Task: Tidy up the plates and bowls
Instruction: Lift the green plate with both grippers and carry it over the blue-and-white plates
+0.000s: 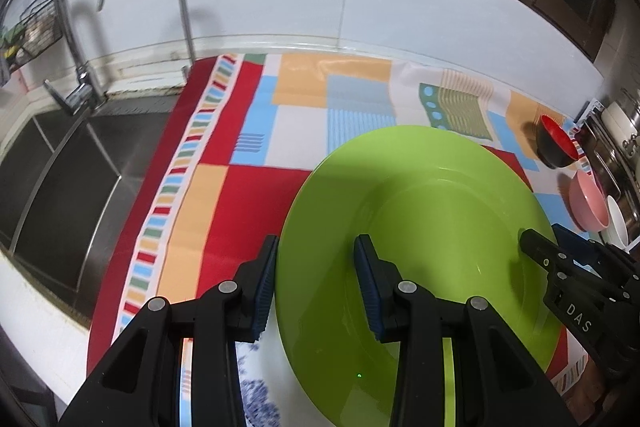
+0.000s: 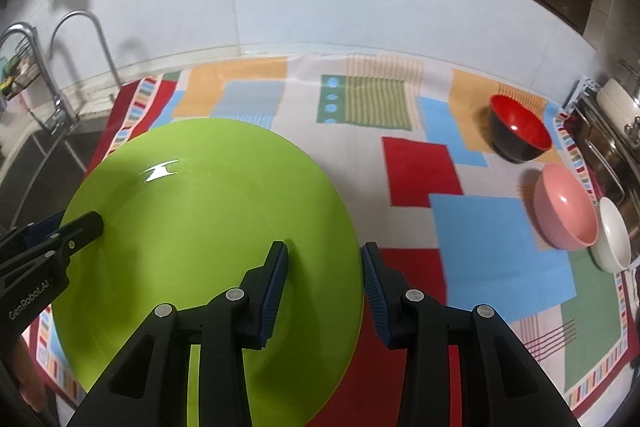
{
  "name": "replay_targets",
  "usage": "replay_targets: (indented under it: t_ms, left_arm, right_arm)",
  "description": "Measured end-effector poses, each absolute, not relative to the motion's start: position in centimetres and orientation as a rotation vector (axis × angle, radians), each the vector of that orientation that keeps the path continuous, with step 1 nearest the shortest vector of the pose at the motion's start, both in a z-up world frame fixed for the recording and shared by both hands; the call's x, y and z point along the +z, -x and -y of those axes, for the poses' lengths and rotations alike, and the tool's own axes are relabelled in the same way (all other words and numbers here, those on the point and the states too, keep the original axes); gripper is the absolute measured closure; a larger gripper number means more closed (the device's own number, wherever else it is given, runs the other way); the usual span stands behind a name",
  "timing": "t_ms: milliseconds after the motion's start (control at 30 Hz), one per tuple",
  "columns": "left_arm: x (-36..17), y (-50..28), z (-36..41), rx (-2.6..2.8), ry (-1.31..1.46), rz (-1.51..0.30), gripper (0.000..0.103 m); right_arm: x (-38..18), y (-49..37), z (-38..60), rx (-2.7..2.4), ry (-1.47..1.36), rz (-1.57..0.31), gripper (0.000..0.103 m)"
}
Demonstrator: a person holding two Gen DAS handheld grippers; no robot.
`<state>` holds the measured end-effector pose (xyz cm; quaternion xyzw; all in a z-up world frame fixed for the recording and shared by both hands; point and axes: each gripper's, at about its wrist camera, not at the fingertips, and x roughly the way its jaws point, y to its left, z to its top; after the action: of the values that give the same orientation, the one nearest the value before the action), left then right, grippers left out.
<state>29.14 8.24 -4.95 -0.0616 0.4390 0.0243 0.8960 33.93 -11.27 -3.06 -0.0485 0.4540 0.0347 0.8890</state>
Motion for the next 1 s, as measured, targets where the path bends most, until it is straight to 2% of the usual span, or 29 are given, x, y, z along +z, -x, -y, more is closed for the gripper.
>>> replay_targets:
  t_ms: [1000]
  left_arm:
    - [-9.2, -25.6, -11.4, 0.117, 0.125, -1.012, 0.065]
  right_arm:
    - [-7.4, -31.3, 6.9, 0.160, 0.149, -1.066, 0.064]
